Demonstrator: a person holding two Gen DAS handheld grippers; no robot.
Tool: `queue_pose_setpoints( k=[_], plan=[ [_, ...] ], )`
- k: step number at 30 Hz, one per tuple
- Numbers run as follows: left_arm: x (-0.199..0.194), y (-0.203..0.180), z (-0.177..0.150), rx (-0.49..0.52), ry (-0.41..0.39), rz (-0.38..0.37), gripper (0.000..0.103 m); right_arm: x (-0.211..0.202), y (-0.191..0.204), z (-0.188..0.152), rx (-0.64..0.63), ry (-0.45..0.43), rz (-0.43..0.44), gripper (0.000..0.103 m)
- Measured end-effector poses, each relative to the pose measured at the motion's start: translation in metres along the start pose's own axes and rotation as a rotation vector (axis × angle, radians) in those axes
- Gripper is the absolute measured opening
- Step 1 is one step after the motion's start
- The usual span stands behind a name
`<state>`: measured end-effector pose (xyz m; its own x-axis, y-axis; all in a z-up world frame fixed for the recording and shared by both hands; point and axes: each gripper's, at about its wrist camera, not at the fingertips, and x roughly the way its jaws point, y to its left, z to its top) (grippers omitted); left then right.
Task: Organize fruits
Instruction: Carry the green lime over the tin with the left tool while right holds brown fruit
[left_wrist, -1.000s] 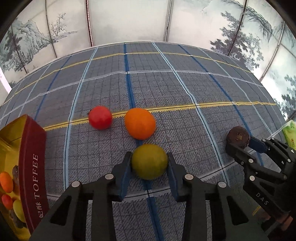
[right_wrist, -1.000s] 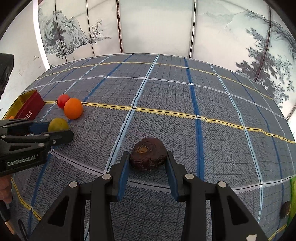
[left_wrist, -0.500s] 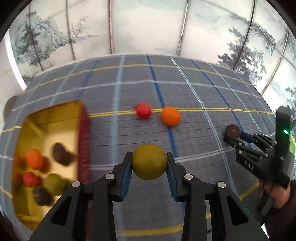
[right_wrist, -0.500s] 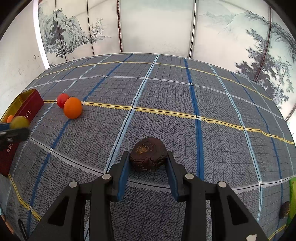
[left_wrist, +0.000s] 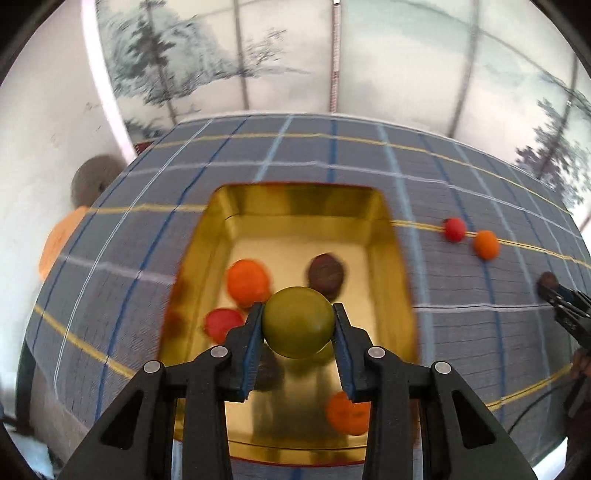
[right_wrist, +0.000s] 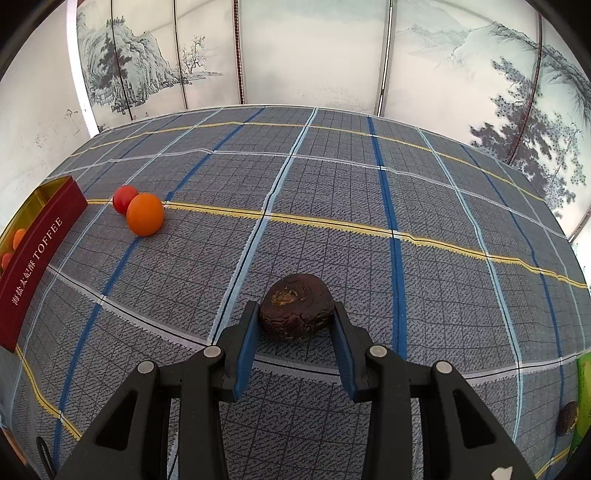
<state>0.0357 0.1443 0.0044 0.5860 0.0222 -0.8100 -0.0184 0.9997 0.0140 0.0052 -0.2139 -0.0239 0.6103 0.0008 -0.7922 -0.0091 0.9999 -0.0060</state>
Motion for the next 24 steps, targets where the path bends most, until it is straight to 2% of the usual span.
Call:
queue_pose_setpoints(
  k=[6,15,24],
  plan=[
    [0.012,0.023,-0.01,-0.029,0.029,0.017,0.036,0.0,0.0,0.0,0.0,0.0,0.0,0.036],
    [0.025,0.026,-0.014,-0.038,0.068,0.019,0.037,0.0,0.001,0.0,-0.001,0.0,0.0,0.036],
    [0.027,0.026,-0.015,-0.024,0.065,0.013,0.038,0.0,0.001,0.0,-0.002,0.0,-0.001,0.036]
  ],
)
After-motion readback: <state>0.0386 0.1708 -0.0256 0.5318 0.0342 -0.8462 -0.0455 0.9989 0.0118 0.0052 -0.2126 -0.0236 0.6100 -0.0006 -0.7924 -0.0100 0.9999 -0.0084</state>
